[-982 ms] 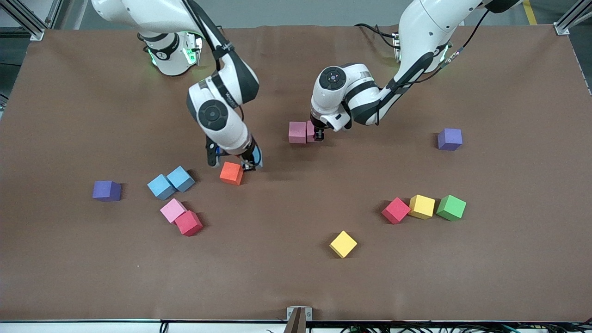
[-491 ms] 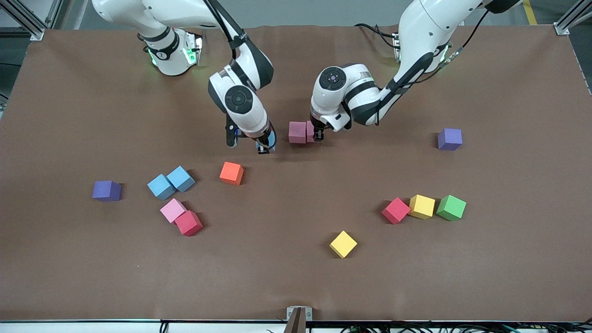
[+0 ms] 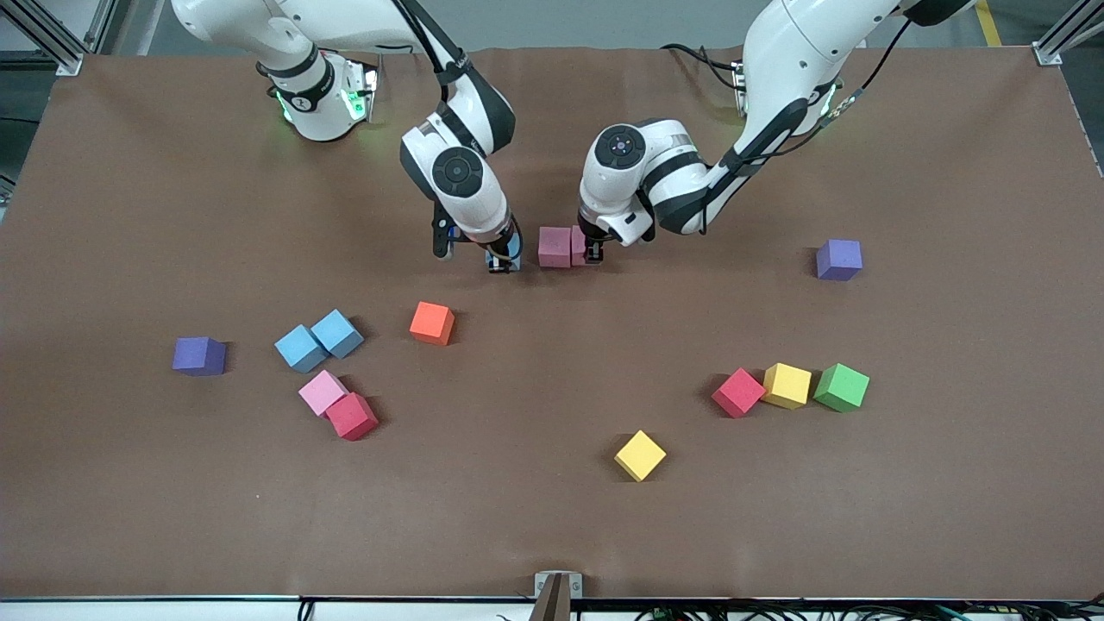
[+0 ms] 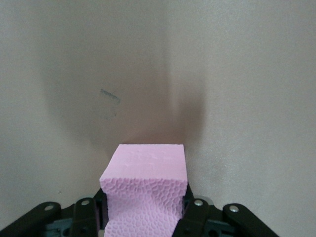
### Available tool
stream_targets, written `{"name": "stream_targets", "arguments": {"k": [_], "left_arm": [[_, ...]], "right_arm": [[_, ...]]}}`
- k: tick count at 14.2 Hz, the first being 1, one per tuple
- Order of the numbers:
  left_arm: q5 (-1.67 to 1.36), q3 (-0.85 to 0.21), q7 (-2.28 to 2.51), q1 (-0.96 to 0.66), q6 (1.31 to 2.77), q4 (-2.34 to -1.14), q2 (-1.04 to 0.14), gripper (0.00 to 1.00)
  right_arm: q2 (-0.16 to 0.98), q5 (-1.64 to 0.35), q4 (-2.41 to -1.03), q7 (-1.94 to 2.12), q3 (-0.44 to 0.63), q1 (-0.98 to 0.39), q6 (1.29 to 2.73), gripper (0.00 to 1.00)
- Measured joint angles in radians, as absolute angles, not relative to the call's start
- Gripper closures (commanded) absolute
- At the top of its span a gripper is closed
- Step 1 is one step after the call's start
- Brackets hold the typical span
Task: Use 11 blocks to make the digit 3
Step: 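Set the second pink cube beside the first and open the left gripper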
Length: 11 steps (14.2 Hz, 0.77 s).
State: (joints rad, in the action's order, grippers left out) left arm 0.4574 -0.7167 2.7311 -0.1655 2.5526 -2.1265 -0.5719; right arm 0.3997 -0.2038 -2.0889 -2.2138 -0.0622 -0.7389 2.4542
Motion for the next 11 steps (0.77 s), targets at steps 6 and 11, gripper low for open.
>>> {"name": "stream_targets", "arguments": {"k": [6,11], "left_arm": [[0.457,-0.717,2.731,-0.166,2.553,-2.125,-0.573,0.85],[0.457,-0.717,2.731,-0.167,2.553,-2.111,-0.585,0.71]], "right_arm": [[0.425,-0.204,-2.094,-2.255,-0.068,-0.760,2.518,1.00],[0.443,-0.204,-2.094,-2.268,-0.068,-0.771,2.533,1.00]]}}
